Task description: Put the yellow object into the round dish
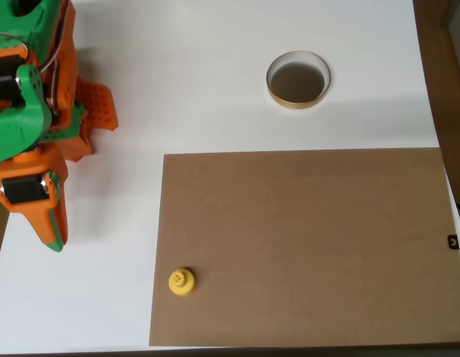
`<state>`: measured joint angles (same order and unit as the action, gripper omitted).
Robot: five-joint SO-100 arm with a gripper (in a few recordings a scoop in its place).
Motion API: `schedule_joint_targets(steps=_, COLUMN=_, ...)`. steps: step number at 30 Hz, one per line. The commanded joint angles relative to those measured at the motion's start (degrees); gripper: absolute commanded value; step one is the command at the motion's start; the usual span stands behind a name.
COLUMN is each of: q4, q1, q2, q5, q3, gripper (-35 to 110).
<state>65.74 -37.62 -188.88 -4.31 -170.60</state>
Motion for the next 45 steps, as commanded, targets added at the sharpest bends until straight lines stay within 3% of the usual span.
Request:
schedule_joint_targets(steps=1, q4=0.35, q1=-1.14, q2=-1.76, q5=-0.18, q3=2.02, gripper=1)
schedule_joint_targets(steps=10, q4=0.88, q1=-2.02, q2=-1.67, q5=-1.05, q3=6.42, gripper=16)
schedule_joint_targets(steps=24, q4=-4.83, q1=14.94, q2=3.78, q5=-3.34, q3=18.46, gripper=28)
schedule_joint_targets(steps=34, q4=-8.7, q1=17.58, q2=38.85, q5=-0.7, q3=35.16, gripper=25)
schedule_joint_targets(steps=45, q4=-3.6, q1=24.35, q2=72.07, q5=1.49, q3=55.2, gripper=26)
